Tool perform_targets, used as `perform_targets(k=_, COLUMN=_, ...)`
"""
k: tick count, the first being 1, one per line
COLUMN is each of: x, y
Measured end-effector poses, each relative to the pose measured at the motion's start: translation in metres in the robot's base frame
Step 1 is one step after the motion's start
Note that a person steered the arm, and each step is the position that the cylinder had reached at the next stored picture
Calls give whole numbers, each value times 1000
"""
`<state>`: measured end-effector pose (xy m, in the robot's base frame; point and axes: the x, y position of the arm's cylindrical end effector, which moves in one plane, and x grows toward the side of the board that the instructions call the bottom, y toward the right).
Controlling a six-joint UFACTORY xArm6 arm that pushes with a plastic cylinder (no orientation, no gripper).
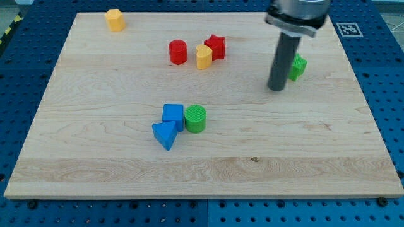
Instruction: Push green star to top center
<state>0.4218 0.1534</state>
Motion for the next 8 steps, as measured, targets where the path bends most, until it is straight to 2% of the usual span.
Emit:
perform_targets(k=1, x=-35, y=30)
perform_targets(k=2, x=-96, y=19)
perform_targets(k=3, x=-108, y=14)
perform_targets(k=4, x=-66, y=24)
perform_targets(k=5, x=-66, y=74)
perform_targets(k=6, x=-88, y=99)
perform_targets(k=7, x=-121, y=95)
perform_targets(k=8, x=-138, y=44)
